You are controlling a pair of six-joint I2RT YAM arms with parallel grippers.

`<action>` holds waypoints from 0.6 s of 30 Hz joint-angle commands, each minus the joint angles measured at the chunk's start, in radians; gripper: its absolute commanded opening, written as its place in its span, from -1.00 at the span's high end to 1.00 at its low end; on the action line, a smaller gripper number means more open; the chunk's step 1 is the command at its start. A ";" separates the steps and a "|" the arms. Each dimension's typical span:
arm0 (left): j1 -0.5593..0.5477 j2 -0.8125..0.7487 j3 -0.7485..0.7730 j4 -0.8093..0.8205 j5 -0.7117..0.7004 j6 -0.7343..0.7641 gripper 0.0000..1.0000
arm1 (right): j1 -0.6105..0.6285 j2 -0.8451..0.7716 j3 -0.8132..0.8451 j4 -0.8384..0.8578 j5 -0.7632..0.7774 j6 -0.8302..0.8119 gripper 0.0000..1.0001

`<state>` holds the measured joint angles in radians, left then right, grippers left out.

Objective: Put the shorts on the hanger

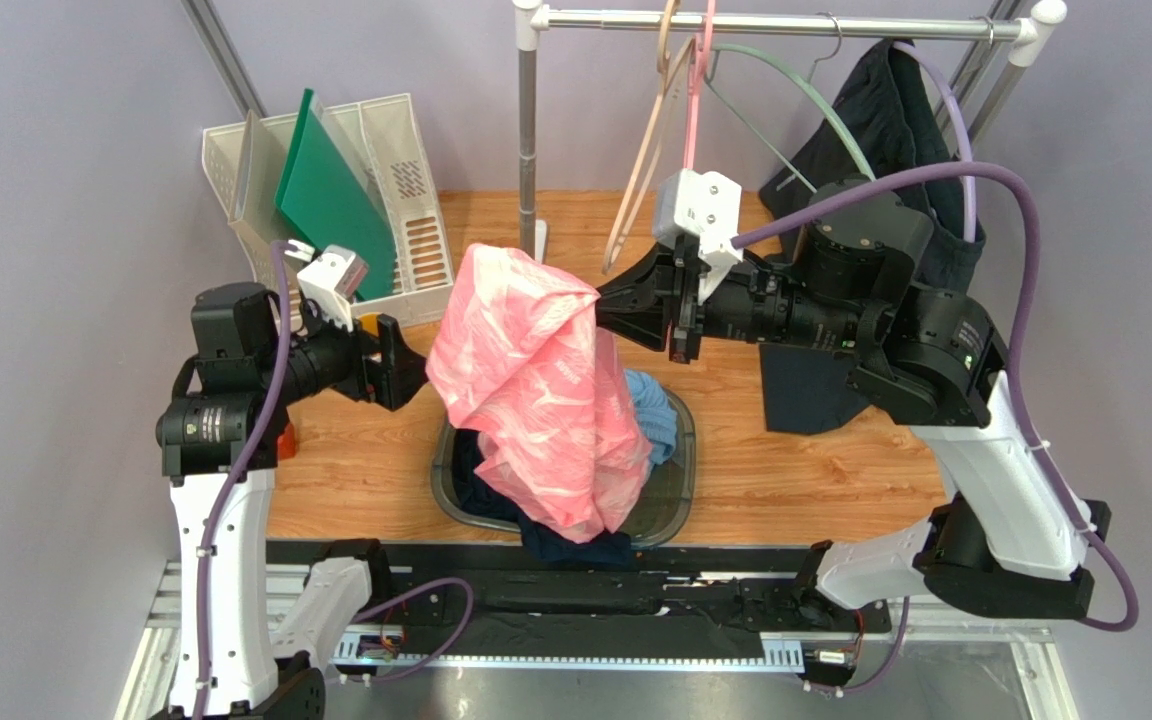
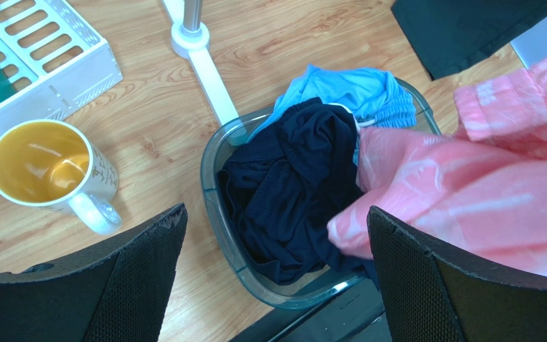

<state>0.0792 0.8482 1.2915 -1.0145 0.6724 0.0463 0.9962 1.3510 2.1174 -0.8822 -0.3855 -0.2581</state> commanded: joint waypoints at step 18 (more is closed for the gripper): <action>-0.355 0.183 -0.101 -0.122 0.118 0.599 -0.62 | 0.082 -0.583 -1.059 -0.224 -0.096 -0.475 1.00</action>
<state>-0.1055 1.0306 1.2339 -1.2083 0.8276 0.5251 1.0698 0.7887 1.0462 -1.0870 -0.4706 -0.6048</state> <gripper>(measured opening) 0.828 0.005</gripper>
